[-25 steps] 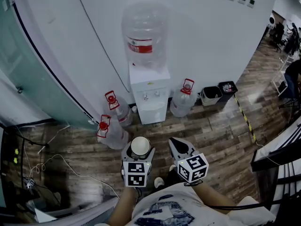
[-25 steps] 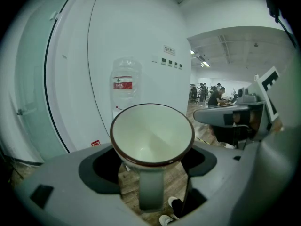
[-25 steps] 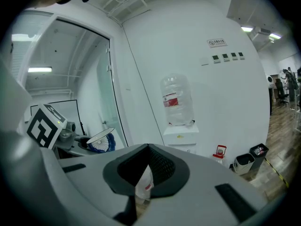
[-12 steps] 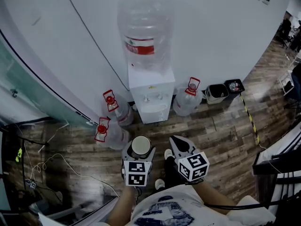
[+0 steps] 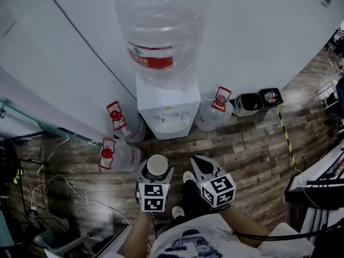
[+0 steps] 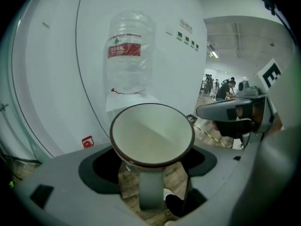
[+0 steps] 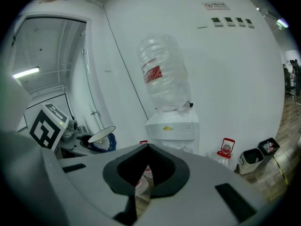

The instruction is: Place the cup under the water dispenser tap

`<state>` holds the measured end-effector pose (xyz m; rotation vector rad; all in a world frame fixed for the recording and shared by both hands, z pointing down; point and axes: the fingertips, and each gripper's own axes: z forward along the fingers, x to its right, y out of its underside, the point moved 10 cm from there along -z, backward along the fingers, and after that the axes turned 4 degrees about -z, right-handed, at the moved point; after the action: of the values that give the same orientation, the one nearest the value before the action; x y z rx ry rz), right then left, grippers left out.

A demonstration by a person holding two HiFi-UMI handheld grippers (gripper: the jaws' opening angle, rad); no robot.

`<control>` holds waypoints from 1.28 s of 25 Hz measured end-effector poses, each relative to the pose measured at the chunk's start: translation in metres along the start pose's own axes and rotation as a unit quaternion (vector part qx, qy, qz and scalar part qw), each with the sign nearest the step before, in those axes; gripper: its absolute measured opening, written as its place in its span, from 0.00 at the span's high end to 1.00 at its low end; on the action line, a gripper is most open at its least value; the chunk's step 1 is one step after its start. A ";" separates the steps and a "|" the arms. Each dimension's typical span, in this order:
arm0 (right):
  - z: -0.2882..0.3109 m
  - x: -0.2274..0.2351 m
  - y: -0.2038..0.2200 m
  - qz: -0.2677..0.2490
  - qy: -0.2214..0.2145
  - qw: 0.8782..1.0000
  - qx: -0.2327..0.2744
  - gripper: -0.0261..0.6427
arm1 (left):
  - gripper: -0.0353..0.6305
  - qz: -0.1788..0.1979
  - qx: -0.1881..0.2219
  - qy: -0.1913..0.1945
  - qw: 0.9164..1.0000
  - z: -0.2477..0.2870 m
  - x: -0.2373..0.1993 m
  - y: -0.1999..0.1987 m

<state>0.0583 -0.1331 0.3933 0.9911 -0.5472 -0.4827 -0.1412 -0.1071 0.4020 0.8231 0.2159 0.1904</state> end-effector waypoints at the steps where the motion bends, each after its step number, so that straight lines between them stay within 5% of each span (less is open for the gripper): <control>1: 0.009 0.006 0.001 0.000 -0.002 1.000 -0.005 0.93 | 0.31 -0.001 -0.002 0.000 1.000 0.011 -0.004 -0.001; 32: 0.235 0.143 0.165 0.039 0.014 0.999 -0.032 0.93 | 0.31 -0.007 0.011 -0.020 1.000 0.299 -0.090 0.087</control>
<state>0.0410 -0.2946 0.6701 0.9117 -0.5395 -0.4133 -0.1563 -0.2819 0.6748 0.8454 0.1868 0.1598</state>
